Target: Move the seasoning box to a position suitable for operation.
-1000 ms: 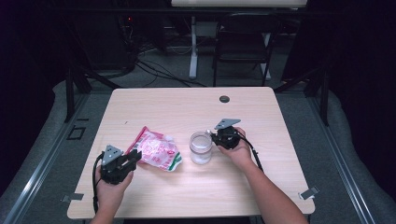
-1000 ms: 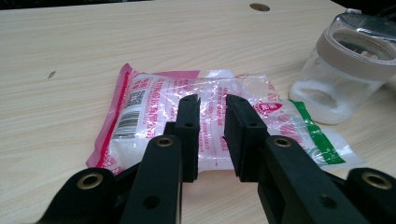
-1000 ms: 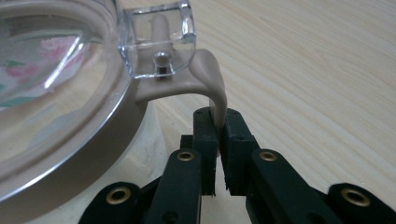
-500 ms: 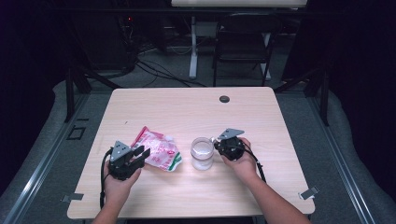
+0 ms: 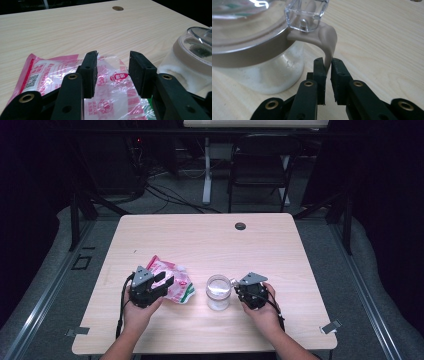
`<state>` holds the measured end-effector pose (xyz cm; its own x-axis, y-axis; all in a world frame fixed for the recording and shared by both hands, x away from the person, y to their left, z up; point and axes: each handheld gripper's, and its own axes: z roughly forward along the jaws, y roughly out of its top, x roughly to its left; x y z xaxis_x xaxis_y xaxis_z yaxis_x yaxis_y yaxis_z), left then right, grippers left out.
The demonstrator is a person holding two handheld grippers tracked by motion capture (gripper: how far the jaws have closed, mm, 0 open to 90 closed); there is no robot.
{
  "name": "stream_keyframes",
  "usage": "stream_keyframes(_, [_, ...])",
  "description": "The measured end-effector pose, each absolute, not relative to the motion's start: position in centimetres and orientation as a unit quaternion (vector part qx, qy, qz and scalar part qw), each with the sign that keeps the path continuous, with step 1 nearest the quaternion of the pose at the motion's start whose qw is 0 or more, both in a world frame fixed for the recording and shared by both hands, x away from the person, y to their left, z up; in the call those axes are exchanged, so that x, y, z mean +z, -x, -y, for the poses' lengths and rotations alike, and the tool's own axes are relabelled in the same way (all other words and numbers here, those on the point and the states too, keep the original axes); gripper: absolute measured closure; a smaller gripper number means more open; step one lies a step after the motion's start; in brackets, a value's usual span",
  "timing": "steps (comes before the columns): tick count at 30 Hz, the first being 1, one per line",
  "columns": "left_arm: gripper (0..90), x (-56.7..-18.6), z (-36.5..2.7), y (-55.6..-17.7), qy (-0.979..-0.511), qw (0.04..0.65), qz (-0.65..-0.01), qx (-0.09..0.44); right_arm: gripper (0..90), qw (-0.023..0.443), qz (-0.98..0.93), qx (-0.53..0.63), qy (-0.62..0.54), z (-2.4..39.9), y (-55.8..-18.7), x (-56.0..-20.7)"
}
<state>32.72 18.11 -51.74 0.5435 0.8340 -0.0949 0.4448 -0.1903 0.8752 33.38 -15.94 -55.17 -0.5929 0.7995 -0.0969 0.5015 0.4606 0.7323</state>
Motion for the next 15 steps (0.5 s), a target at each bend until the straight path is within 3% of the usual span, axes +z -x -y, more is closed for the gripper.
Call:
stream_keyframes(12, [49.9, -51.8, -16.6, -33.0, -0.757, 0.465, -0.408, 0.211, 78.4, 0.213, -0.826, 0.335, -0.401, 16.1, -31.4, -55.0])
stream_keyframes(13, [49.0, -51.7, -16.5, -32.9, -0.759, 0.463, -0.405, 0.212, 70.6, 0.200, -0.820, 0.347, -0.408, 16.2, -31.2, -54.8])
stream_keyframes(15, [47.1, -51.6, -16.5, -32.7, -0.760, 0.463, -0.402, 0.215, 66.5, 0.194, -0.814, 0.356, -0.416, 16.4, -31.0, -54.5])
